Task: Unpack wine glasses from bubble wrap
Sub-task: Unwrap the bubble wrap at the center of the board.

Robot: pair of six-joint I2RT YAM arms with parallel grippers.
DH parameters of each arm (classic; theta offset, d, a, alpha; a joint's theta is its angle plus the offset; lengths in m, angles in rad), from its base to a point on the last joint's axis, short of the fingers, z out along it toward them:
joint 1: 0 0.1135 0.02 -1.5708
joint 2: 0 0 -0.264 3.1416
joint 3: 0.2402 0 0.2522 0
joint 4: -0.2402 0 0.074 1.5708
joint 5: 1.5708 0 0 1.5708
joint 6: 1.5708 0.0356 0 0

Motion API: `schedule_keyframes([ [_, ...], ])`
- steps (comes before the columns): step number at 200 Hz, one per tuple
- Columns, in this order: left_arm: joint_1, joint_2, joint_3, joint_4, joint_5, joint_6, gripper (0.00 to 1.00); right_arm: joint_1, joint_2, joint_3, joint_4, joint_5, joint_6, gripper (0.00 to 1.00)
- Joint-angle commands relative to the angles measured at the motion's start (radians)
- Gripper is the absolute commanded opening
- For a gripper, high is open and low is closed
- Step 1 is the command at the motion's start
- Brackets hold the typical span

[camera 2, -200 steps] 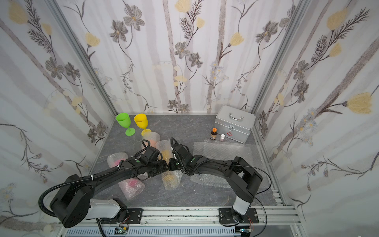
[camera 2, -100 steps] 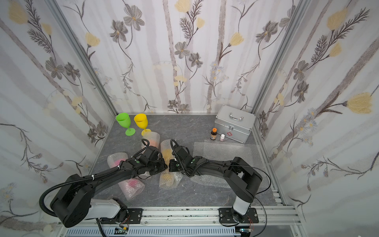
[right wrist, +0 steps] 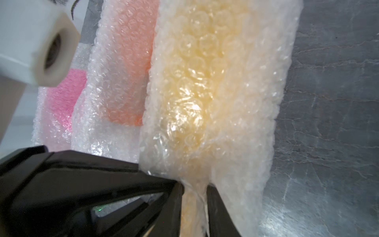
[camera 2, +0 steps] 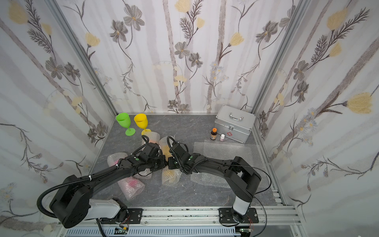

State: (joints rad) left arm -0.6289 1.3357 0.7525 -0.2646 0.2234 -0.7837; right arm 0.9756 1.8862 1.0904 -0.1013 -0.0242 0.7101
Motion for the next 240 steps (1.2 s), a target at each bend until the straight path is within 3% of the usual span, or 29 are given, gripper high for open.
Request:
schedule_keyframes([
  [1, 0.000, 0.003, 0.016, -0.026, 0.018, 0.025, 0.01, -0.001, 0.016, 0.030, -0.059, 0.084, -0.029, 0.26],
  [76, -0.007, 0.040, 0.031, -0.033, 0.057, 0.046, 0.00, -0.015, 0.033, 0.069, -0.067, 0.129, -0.055, 0.27],
  [240, -0.017, 0.085, 0.001, 0.019, 0.068, 0.044, 0.00, -0.052, 0.069, 0.066, 0.137, -0.044, 0.034, 0.29],
])
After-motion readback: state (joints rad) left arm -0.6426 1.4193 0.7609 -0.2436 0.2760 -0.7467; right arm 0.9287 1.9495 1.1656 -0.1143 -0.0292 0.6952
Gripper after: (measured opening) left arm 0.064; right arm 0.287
